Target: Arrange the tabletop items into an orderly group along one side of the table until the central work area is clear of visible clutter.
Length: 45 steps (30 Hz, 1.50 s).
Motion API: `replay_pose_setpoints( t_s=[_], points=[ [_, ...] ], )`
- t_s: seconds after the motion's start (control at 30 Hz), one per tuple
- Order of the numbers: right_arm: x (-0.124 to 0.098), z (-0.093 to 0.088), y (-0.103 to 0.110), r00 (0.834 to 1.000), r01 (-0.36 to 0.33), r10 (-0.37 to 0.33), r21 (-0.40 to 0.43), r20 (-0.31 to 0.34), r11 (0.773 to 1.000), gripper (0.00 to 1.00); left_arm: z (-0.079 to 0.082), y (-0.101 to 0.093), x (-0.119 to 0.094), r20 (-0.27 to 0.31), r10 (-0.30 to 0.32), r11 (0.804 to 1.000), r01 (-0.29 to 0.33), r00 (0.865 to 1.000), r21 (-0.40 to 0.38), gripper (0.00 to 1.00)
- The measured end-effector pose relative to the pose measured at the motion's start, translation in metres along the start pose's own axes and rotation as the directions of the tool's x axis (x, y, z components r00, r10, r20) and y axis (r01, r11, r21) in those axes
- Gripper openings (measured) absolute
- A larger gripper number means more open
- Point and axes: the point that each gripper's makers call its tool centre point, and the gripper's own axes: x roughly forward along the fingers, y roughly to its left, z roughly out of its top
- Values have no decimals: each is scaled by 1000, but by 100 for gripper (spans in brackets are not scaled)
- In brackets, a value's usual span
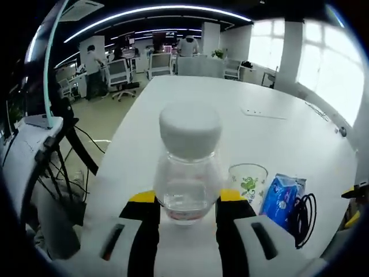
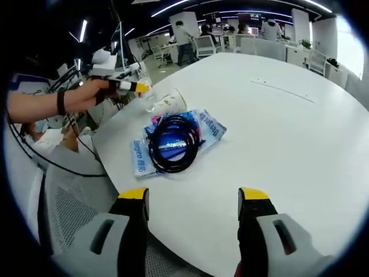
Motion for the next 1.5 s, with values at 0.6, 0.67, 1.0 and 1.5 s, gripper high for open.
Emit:
replay_pose_setpoints(
  t_s=[0.6,0.67,1.0,1.5],
  points=[
    [-2,0,-10,1000,11,-11,15,6,1000,62,22,-37,31,-7,-37,999,37,999,31,37],
    [-2,-2,-11,1000,12,-13,18,5,1000,62,23,-39,32,-7,-37,999,37,999,33,37],
    [-3,-5,-15,1000,16,-16,31,5,999,62,28,-46,38,-9,-38,999,38,999,34,37],
    [-2,-8,-18,1000,17,-17,39,4,999,62,29,-54,34,-8,-26,999,27,1000,20,37]
  ],
)
